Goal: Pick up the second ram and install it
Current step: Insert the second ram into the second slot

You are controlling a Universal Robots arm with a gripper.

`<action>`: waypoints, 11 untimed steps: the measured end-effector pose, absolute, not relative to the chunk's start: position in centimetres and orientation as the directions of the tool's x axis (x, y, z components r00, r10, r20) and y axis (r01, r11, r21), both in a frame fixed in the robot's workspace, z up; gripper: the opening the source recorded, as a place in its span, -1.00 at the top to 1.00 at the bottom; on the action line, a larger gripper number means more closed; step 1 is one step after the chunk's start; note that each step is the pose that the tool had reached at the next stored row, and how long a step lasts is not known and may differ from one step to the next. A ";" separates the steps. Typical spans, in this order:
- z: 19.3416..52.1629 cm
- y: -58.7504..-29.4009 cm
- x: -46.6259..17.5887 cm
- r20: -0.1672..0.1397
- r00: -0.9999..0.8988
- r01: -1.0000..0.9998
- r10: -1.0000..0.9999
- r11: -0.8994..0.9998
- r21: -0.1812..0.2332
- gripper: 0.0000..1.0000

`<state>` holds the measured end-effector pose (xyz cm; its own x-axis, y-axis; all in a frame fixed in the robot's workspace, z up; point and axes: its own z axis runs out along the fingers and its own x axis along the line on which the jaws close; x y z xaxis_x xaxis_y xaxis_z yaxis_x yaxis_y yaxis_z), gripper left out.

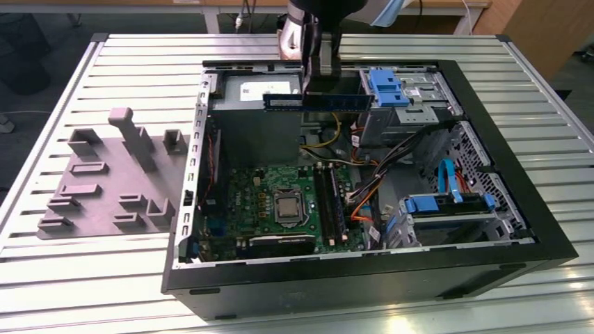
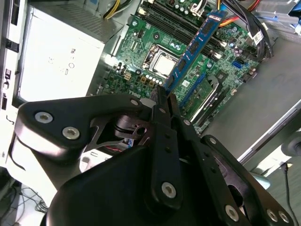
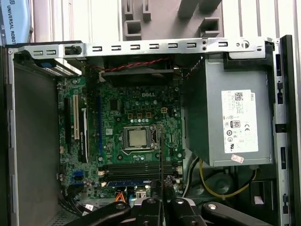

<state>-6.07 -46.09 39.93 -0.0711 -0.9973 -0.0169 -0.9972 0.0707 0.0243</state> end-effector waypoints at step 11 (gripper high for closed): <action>39.9 -46.1 -6.1 -0.017 -0.158 -0.987 -0.987 0.158 0.024 0.72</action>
